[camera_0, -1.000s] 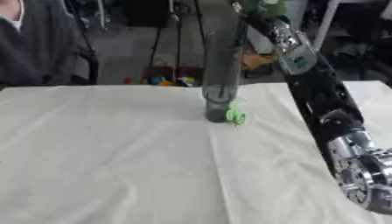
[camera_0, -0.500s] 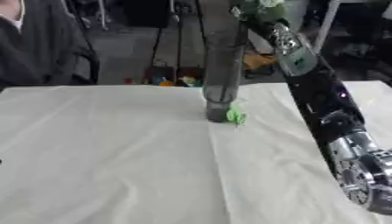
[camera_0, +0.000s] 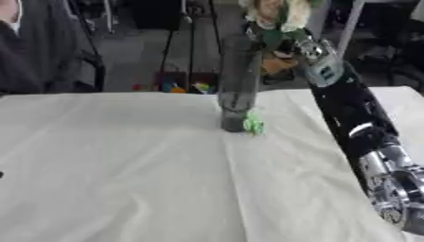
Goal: Arrange flowers into the vase.
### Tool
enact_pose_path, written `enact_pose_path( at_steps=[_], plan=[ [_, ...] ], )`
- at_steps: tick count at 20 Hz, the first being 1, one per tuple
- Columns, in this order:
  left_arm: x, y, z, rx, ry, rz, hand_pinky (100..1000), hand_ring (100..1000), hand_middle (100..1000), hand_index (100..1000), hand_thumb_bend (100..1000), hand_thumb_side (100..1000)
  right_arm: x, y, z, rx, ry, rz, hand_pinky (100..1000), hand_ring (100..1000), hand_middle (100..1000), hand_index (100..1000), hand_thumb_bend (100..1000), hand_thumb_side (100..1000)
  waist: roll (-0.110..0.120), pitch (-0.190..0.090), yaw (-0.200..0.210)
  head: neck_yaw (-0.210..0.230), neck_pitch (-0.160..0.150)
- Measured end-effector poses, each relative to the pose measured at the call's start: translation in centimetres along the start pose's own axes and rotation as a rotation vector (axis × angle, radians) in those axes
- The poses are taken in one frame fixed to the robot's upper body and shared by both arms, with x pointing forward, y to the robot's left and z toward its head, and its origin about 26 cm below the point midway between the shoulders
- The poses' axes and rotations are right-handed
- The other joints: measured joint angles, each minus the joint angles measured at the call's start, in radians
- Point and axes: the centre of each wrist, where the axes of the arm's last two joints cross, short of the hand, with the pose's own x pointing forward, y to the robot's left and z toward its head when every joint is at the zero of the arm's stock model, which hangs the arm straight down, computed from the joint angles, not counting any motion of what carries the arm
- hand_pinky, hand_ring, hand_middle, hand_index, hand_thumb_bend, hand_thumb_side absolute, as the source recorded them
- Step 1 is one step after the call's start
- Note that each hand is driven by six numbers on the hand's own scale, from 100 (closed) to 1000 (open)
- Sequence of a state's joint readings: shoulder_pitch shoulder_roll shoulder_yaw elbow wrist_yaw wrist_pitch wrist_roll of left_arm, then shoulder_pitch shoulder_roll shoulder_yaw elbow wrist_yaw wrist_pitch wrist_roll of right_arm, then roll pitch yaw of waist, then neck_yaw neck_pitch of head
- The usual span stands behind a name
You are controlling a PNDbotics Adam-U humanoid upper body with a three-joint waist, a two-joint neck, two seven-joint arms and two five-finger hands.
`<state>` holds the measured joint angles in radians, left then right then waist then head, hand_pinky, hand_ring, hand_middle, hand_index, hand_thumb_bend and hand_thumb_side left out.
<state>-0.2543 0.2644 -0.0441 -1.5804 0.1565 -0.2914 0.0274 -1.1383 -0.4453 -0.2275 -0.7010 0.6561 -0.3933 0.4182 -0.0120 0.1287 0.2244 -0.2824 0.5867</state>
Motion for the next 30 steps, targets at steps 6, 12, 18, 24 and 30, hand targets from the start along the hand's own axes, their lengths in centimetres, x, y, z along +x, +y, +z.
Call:
enact_pose_path(
  at_steps=[6, 12, 18, 24, 30],
  plan=[
    [-0.1, 0.0, 0.1, 0.000, 0.004, 0.000, 922, 677, 757, 641, 1000, 517, -0.6, 0.5, 0.2, 0.028, 0.024, 0.030, 1000, 1000, 1000, 1000, 100, 945, 0.001, 0.000, 0.000, 0.003, 0.000],
    [-0.1, 0.0, 0.1, -0.002, 0.003, 0.000, 923, 677, 757, 641, 1000, 517, -0.8, 0.4, 0.4, 0.039, 0.023, 0.035, 1000, 1000, 1000, 1000, 182, 953, -0.001, 0.000, 0.000, 0.004, 0.000],
    [-0.1, 0.0, 0.1, -0.002, 0.002, 0.000, 923, 677, 758, 641, 1000, 517, -0.9, 0.2, 0.5, 0.052, 0.018, 0.024, 1000, 1000, 1000, 1000, 421, 921, -0.002, 0.001, -0.004, 0.007, 0.000],
    [-0.1, 0.1, 0.1, -0.001, 0.002, -0.001, 923, 676, 758, 641, 1000, 517, -1.0, 0.0, 0.8, 0.057, 0.016, 0.031, 1000, 1000, 1000, 1000, 417, 935, -0.005, 0.001, -0.008, 0.008, 0.000],
    [-0.2, 0.2, 0.3, 0.006, 0.007, -0.002, 923, 676, 758, 641, 1000, 517, -1.7, 0.2, 1.4, 0.061, 0.029, 0.033, 1000, 1000, 1000, 1000, 397, 943, -0.007, 0.001, -0.017, 0.013, 0.000]
  ],
)
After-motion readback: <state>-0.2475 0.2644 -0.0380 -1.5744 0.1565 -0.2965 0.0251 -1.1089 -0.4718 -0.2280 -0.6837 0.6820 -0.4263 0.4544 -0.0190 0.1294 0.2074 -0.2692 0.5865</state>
